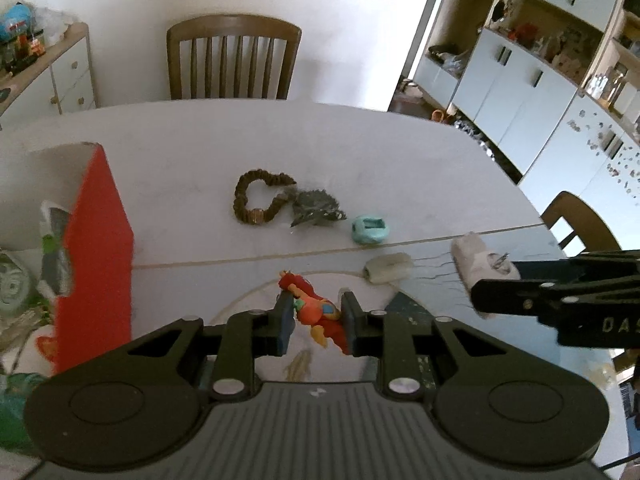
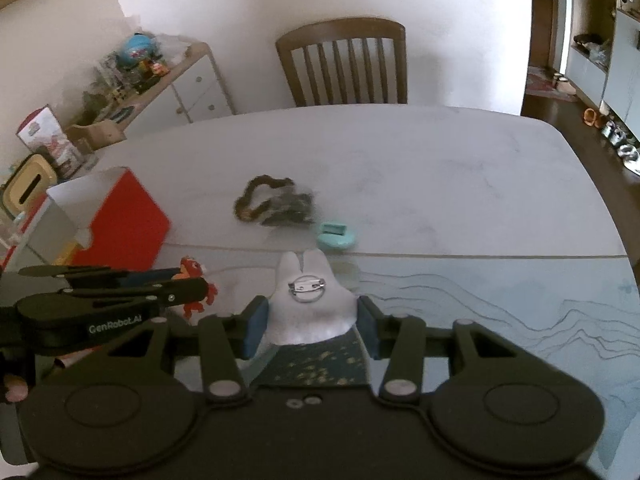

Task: Organize objects
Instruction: 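Carry the white plush and red figure over the cardboard box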

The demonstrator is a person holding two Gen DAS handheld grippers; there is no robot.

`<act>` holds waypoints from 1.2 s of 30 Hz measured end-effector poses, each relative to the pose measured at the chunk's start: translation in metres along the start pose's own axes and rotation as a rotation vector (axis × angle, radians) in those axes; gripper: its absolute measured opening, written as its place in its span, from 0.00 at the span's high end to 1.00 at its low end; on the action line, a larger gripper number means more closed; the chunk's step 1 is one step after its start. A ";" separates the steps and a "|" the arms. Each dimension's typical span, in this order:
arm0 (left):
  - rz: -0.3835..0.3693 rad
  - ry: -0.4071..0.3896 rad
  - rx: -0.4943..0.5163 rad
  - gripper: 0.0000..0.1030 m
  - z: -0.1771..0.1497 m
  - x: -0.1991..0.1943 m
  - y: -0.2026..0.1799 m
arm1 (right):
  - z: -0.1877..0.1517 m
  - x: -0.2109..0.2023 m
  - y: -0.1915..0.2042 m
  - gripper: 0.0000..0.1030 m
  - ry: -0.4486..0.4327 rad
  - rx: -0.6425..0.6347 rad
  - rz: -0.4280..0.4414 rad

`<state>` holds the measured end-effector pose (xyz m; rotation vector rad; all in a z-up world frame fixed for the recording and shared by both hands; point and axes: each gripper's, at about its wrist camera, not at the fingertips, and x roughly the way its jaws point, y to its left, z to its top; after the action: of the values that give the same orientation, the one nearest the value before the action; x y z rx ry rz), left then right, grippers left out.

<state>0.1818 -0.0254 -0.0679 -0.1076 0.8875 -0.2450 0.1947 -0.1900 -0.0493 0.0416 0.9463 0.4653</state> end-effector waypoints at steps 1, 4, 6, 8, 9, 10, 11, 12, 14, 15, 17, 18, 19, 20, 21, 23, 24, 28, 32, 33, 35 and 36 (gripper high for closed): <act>-0.004 -0.006 0.001 0.75 0.001 -0.006 0.000 | 0.000 -0.004 0.004 0.55 -0.004 -0.007 0.003; -0.016 -0.022 -0.003 0.75 0.003 -0.024 0.004 | 0.002 -0.014 0.016 0.55 -0.019 -0.025 0.009; -0.025 -0.031 -0.003 0.75 0.004 -0.034 0.006 | 0.003 -0.021 0.025 0.55 -0.030 -0.034 0.012; -0.029 -0.038 -0.002 0.75 0.005 -0.045 0.010 | 0.005 -0.025 0.033 0.55 -0.038 -0.042 0.017; -0.030 -0.041 -0.002 0.75 0.006 -0.050 0.012 | 0.006 -0.027 0.038 0.55 -0.042 -0.047 0.020; -0.032 -0.047 0.000 0.75 0.006 -0.056 0.016 | 0.007 -0.029 0.043 0.55 -0.045 -0.052 0.023; -0.032 -0.053 0.001 0.75 0.006 -0.061 0.018 | 0.008 -0.029 0.048 0.55 -0.049 -0.057 0.024; -0.030 -0.060 0.001 0.75 0.007 -0.066 0.021 | 0.009 -0.031 0.053 0.55 -0.053 -0.063 0.025; -0.024 -0.078 0.000 0.75 0.007 -0.077 0.028 | 0.012 -0.032 0.064 0.55 -0.061 -0.072 0.030; -0.021 -0.084 -0.001 0.75 0.007 -0.081 0.032 | 0.013 -0.033 0.069 0.55 -0.064 -0.077 0.031; -0.014 -0.094 -0.002 0.75 0.008 -0.090 0.041 | 0.015 -0.035 0.080 0.55 -0.071 -0.086 0.037; -0.010 -0.098 -0.002 0.75 0.009 -0.095 0.045 | 0.016 -0.035 0.085 0.55 -0.074 -0.091 0.039; -0.005 -0.102 -0.003 0.75 0.009 -0.099 0.051 | 0.018 -0.035 0.091 0.55 -0.078 -0.098 0.041; -0.001 -0.106 -0.003 0.75 0.009 -0.104 0.056 | 0.019 -0.035 0.097 0.55 -0.080 -0.105 0.045; 0.006 -0.110 -0.003 0.75 0.009 -0.108 0.062 | 0.020 -0.035 0.103 0.55 -0.082 -0.110 0.047; 0.020 -0.117 -0.007 0.75 0.010 -0.115 0.073 | 0.022 -0.033 0.114 0.55 -0.085 -0.123 0.053; 0.026 -0.119 -0.010 0.75 0.009 -0.118 0.078 | 0.023 -0.031 0.121 0.55 -0.086 -0.128 0.055; 0.054 -0.130 -0.022 0.75 0.009 -0.130 0.103 | 0.027 -0.023 0.147 0.55 -0.083 -0.148 0.073; 0.087 -0.146 -0.033 0.75 0.008 -0.141 0.130 | 0.033 -0.015 0.175 0.55 -0.083 -0.185 0.086; 0.097 -0.148 -0.036 0.75 0.007 -0.143 0.137 | 0.034 -0.012 0.183 0.55 -0.083 -0.195 0.091; 0.117 -0.149 -0.044 0.75 0.007 -0.145 0.152 | 0.037 -0.006 0.198 0.55 -0.083 -0.216 0.096; 0.125 -0.147 -0.049 0.75 0.007 -0.146 0.159 | 0.038 -0.002 0.205 0.55 -0.081 -0.225 0.098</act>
<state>0.1255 0.1657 0.0152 -0.1134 0.7512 -0.0974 0.1486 0.0000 0.0228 -0.0970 0.8101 0.6541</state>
